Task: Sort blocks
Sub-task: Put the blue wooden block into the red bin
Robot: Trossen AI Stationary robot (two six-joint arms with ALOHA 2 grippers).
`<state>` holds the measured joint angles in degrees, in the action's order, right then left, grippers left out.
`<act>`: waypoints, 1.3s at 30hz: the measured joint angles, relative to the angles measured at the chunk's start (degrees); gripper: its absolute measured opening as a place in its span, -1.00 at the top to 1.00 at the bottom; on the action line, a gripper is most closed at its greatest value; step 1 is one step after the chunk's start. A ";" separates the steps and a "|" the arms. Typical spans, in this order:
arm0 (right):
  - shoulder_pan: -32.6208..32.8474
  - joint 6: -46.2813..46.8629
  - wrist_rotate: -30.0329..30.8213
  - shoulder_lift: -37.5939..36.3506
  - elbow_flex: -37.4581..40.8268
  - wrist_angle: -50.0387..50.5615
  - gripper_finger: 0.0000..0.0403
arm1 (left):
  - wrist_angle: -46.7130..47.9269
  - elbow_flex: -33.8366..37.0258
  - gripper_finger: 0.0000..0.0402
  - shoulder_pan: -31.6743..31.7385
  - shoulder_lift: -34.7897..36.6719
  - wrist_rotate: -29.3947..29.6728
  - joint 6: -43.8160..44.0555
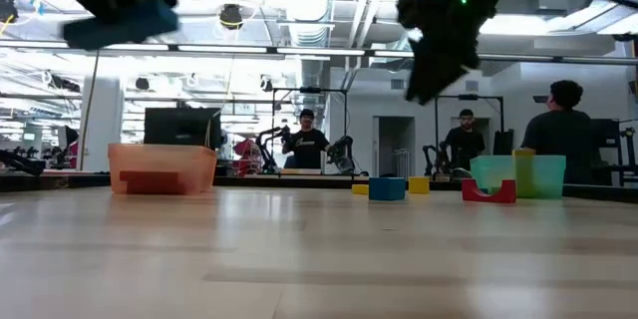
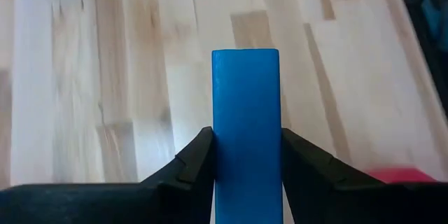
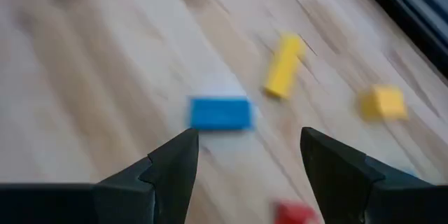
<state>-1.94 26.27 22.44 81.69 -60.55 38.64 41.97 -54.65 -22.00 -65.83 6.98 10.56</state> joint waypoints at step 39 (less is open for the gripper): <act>10.81 -3.29 0.43 13.18 -0.02 -32.84 -0.31 | -7.06 10.06 0.28 -42.32 -1.33 1.01 41.03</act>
<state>8.87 22.98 22.87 94.87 -60.58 5.80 34.91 -44.59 -64.33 -67.16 7.99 51.59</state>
